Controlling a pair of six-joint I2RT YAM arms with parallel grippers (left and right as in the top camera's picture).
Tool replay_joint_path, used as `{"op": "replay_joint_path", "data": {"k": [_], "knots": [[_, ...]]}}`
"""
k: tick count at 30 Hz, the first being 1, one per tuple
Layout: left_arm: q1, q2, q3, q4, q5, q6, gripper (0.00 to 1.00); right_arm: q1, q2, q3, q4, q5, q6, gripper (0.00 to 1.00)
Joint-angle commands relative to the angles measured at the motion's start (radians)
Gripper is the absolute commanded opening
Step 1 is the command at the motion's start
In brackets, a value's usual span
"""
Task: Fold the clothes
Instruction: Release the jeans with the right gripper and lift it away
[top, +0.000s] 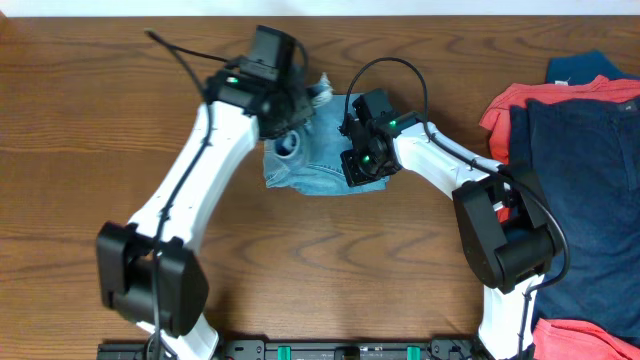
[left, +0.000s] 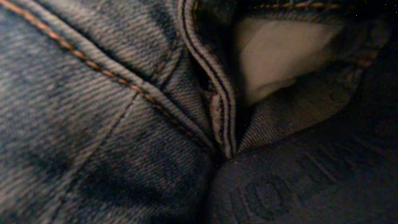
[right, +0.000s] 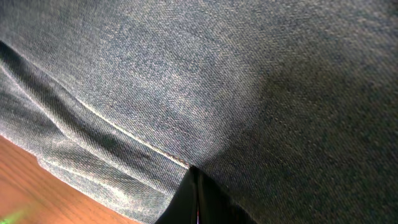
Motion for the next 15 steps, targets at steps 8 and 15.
{"op": "replay_joint_path", "data": {"k": [8, 15], "knots": [[-0.061, 0.055, 0.029, 0.072, -0.004, -0.053, 0.17, -0.023, 0.039, -0.010, -0.160, 0.056, -0.037, 0.01], [-0.061, 0.053, 0.029, 0.068, -0.004, -0.053, 0.17, -0.152, -0.175, 0.021, -0.214, -0.005, -0.045, 0.02]]}}
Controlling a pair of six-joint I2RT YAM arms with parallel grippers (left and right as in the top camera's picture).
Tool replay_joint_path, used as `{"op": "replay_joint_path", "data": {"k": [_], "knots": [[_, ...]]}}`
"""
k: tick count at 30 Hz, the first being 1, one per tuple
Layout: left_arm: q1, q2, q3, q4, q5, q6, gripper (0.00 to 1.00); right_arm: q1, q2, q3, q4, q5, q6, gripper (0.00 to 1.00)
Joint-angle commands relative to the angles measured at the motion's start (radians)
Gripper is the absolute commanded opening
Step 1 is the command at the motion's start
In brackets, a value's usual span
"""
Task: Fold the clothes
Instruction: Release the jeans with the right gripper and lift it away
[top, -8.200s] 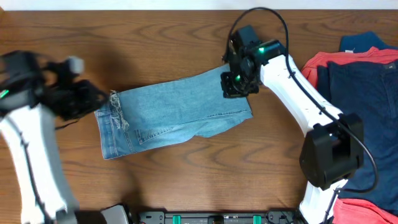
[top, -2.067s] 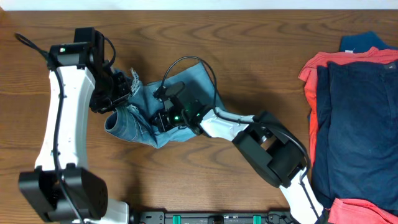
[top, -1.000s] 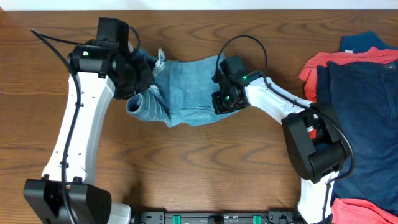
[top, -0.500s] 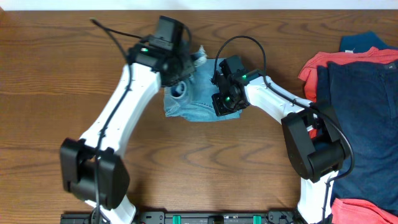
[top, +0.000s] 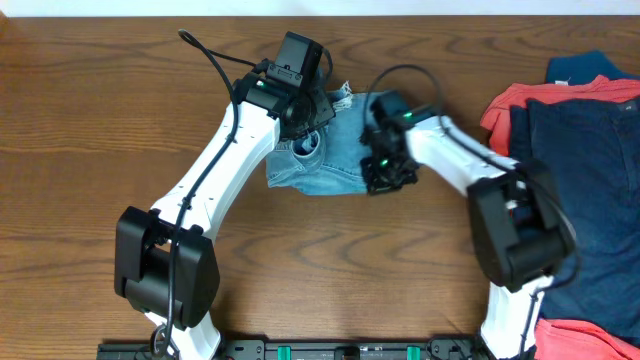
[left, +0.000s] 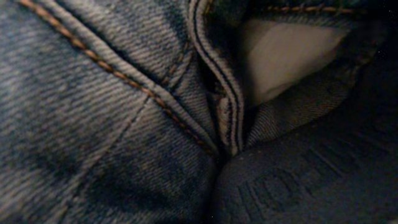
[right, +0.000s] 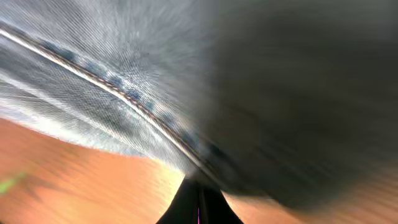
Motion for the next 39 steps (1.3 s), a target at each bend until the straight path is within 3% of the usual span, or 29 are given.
{"op": "replay_joint_path", "data": {"k": [1, 9, 17, 31, 39], "knots": [[-0.002, 0.000, 0.029, 0.004, -0.004, -0.015, 0.17, -0.089, -0.157, 0.011, 0.018, -0.015, -0.019, 0.03], [-0.002, -0.004, 0.029, 0.002, 0.007, -0.015, 0.16, -0.180, -0.147, 0.000, 0.213, -0.040, -0.019, 0.01], [-0.002, -0.006, 0.029, -0.006, 0.023, -0.008, 0.17, -0.158, 0.024, 0.000, 0.459, -0.049, -0.003, 0.01], [-0.029, -0.015, 0.030, 0.087, 0.122, -0.034, 0.17, -0.171, 0.138, 0.000, 0.463, -0.051, 0.030, 0.01], [-0.106, -0.004, 0.030, 0.118, -0.013, -0.061, 0.17, -0.173, 0.138, 0.000, 0.447, -0.051, 0.021, 0.01]]}}
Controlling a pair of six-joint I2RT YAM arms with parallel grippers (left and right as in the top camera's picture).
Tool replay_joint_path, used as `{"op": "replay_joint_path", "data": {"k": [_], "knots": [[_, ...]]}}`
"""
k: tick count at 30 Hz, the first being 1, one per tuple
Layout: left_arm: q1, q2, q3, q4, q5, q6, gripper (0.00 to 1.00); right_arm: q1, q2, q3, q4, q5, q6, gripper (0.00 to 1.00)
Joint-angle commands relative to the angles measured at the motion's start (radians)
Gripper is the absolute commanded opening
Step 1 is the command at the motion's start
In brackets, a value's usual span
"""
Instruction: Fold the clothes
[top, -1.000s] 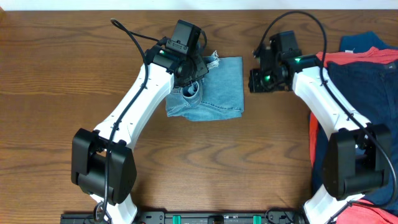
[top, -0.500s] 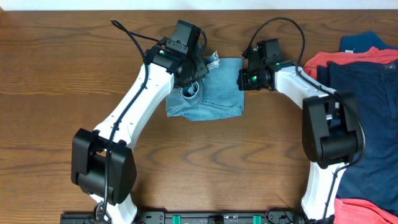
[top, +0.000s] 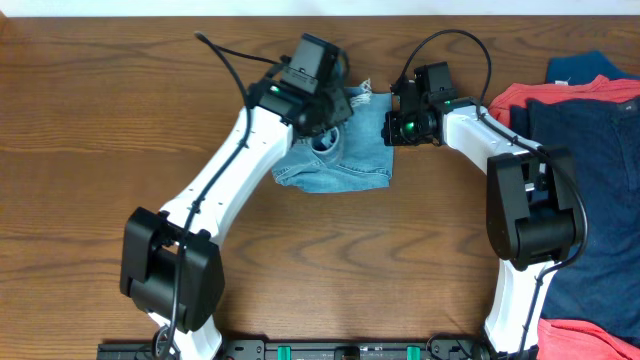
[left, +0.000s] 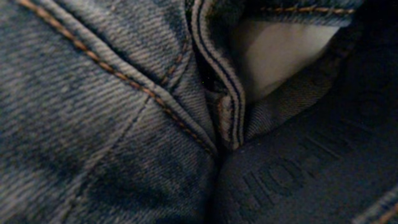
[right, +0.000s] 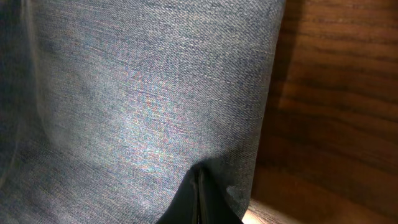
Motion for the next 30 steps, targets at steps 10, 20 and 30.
{"op": "replay_joint_path", "data": {"k": [10, 20, 30], "knots": [[-0.095, 0.054, 0.029, 0.058, -0.104, 0.003, 0.72, -0.010, 0.037, -0.011, -0.053, 0.014, -0.005, 0.01], [-0.025, -0.043, 0.030, -0.043, -0.104, 0.134, 0.84, -0.078, -0.111, -0.008, -0.126, 0.007, -0.048, 0.02], [0.056, -0.062, 0.008, -0.285, -0.103, 0.316, 0.58, -0.066, -0.382, -0.008, -0.219, -0.274, -0.080, 0.08]]}}
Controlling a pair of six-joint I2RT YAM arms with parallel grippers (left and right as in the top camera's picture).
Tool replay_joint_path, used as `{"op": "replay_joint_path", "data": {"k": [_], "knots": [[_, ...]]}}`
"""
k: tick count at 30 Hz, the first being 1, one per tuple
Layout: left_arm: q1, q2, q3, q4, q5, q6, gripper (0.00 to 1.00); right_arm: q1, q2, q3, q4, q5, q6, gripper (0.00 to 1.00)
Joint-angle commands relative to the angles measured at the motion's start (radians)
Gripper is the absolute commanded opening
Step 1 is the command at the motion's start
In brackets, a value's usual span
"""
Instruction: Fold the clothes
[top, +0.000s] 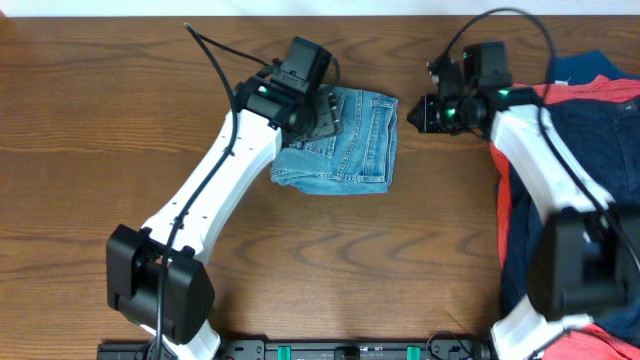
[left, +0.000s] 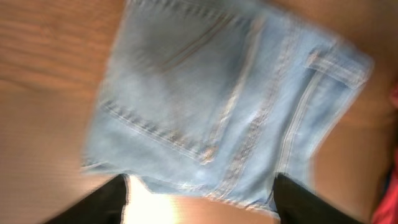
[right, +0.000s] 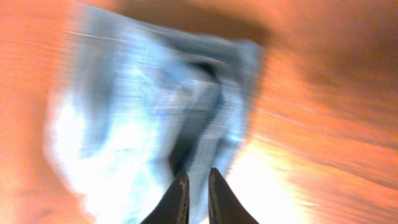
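Note:
A pair of light blue denim shorts (top: 345, 145) lies folded flat on the wooden table (top: 100, 150), back pocket up. My left gripper (top: 318, 115) hangs over its upper left corner; in the left wrist view the left gripper (left: 200, 184) stands wide open above the shorts (left: 224, 106), holding nothing. My right gripper (top: 425, 112) is off the shorts, to their right. In the blurred right wrist view the right gripper (right: 198, 178) has a narrow gap between its fingertips with nothing in it, and the shorts (right: 155, 118) lie ahead of it.
A pile of clothes fills the table's right side: a red garment (top: 515, 105), a navy one (top: 585, 170) on top of it, and a teal piece (top: 585, 65) at the back. My right arm reaches across that pile.
Both grippers have let go of the shorts. The left one has risen off the denim and opened wide. The right one has moved to the right, clear of the shorts, which now lie flat.
At first both grippers were shut on the bunched shorts, the right one at their lower middle. Then the shorts sat a little further right. Later the right gripper held their upper right edge. Now the shorts lie folded and both grippers are free.

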Motion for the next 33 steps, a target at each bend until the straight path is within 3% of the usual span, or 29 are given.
{"op": "replay_joint_path", "data": {"k": [1, 5, 7, 11, 15, 21, 29, 33], "knots": [[0.028, -0.001, -0.013, -0.045, -0.011, 0.089, 0.47, 0.048, -0.045, 0.002, -0.005, -0.179, -0.056, 0.08], [0.059, -0.001, -0.100, -0.027, -0.008, 0.090, 0.12, 0.126, -0.018, 0.000, -0.001, -0.038, -0.050, 0.04], [0.068, -0.001, -0.159, 0.019, 0.008, 0.101, 0.06, 0.159, 0.019, 0.000, 0.000, 0.101, -0.019, 0.04], [0.066, 0.000, -0.305, 0.217, 0.129, 0.218, 0.06, 0.191, 0.134, 0.000, 0.032, 0.264, 0.011, 0.03], [0.063, 0.002, -0.440, 0.378, 0.135, 0.289, 0.07, 0.172, 0.269, 0.000, 0.061, 0.340, 0.083, 0.04], [0.090, 0.038, -0.544, 0.418, 0.135, 0.340, 0.12, 0.114, 0.384, 0.000, -0.027, 0.243, 0.064, 0.01], [0.133, -0.021, -0.462, 0.340, 0.156, 0.339, 0.13, 0.106, 0.193, 0.002, -0.089, 0.203, -0.032, 0.01], [0.137, -0.114, -0.390, 0.318, 0.158, 0.340, 0.27, 0.113, 0.044, 0.002, -0.074, 0.108, -0.048, 0.01]]}}
